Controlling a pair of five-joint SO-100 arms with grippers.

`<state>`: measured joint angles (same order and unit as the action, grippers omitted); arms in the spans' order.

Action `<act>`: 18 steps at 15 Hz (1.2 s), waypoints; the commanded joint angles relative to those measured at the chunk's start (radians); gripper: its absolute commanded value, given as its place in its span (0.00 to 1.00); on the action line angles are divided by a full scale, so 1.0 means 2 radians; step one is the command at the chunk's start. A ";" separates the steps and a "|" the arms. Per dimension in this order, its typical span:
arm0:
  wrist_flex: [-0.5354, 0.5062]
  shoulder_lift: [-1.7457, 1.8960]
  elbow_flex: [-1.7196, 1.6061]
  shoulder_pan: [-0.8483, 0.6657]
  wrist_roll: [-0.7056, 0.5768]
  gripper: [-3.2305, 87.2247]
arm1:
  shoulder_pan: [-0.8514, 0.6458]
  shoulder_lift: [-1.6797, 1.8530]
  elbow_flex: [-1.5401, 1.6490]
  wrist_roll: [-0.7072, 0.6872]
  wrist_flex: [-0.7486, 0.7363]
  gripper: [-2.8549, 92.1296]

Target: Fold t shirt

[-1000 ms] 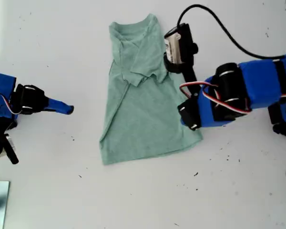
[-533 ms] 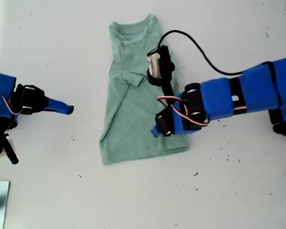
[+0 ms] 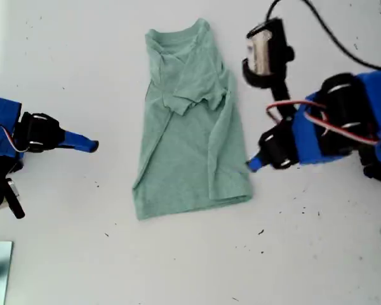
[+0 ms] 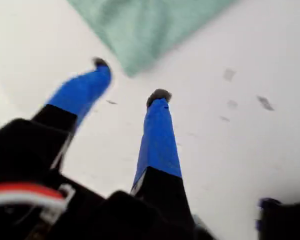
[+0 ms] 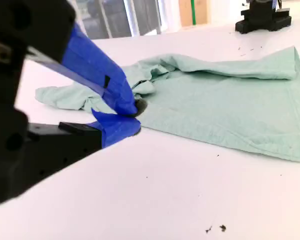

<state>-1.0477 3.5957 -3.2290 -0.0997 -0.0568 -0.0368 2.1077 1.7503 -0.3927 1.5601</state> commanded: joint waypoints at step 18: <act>-0.265 -0.902 0.958 0.078 0.059 0.31 | -0.127 0.505 0.643 -0.051 -0.206 0.06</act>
<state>-1.5739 1.8147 -1.3929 0.0506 0.0828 -0.2945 3.0864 3.0265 -0.4878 1.1244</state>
